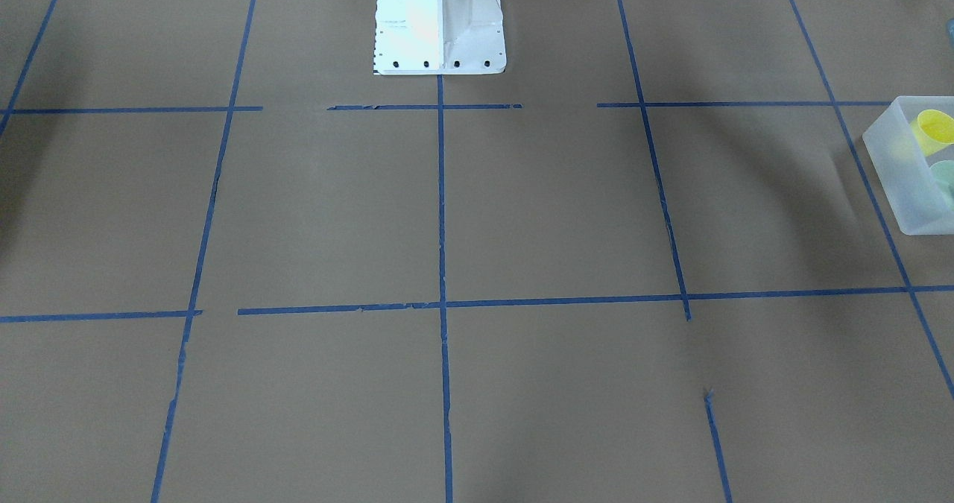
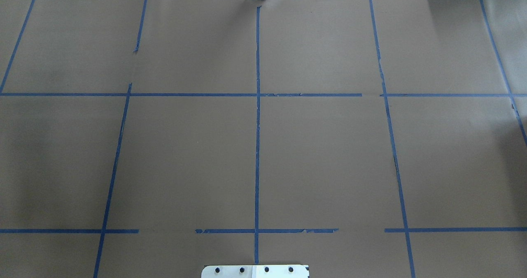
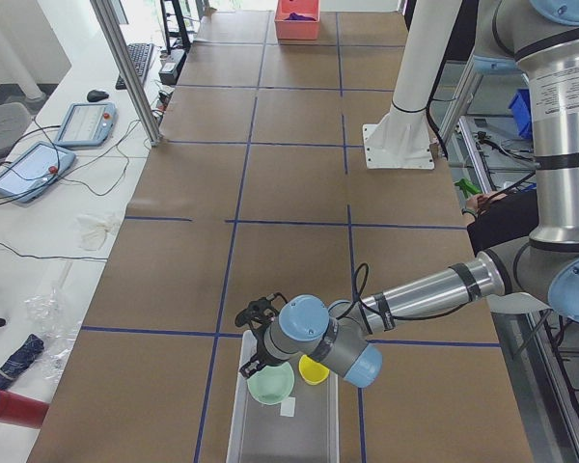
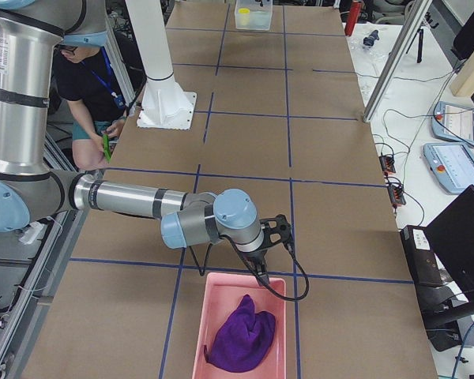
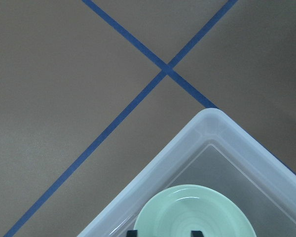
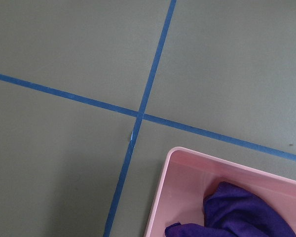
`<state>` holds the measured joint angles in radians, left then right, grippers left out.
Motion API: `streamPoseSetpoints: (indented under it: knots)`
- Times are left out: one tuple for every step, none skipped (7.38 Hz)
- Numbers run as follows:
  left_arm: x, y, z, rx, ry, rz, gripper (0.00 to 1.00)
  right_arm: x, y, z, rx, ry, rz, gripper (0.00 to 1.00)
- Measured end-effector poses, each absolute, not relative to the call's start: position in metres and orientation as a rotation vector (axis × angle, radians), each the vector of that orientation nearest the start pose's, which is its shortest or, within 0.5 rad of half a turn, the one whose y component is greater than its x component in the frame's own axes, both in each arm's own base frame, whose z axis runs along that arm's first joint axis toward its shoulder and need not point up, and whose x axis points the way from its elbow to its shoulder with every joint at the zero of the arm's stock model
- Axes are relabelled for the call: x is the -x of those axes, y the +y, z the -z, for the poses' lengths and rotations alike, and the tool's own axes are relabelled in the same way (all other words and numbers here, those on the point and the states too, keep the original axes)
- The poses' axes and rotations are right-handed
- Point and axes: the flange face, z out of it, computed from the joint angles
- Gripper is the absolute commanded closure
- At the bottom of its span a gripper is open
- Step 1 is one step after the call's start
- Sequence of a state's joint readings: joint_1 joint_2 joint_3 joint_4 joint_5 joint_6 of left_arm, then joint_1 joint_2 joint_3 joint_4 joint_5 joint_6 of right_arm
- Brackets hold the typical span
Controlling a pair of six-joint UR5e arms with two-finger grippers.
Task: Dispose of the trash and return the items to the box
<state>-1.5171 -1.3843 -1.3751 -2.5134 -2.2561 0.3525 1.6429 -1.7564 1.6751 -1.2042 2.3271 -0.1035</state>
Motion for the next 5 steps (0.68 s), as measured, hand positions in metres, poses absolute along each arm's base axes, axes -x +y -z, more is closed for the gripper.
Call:
streamPoseSetpoints:
  knots:
    - [0.048,-0.423,-0.709,-0.655,0.600,-0.518,0.00,-0.095,-0.423,-0.653,-0.335,-0.727,0.135,0.00]
    - [0.047,-0.434,-0.675,-0.640,0.617,-0.464,0.00,-0.095,-0.423,-0.652,-0.337,-0.731,0.135,0.00]
    - [0.047,-0.444,-0.635,-0.602,0.631,-0.423,0.00,-0.095,-0.424,-0.651,-0.345,-0.733,0.141,0.00]
    - [0.049,-0.447,-0.594,-0.565,0.642,-0.393,0.00,-0.094,-0.423,-0.652,-0.351,-0.732,0.152,0.00]
    - [0.052,-0.444,-0.575,-0.527,0.683,-0.366,0.00,-0.091,-0.422,-0.656,-0.343,-0.731,0.160,0.00]
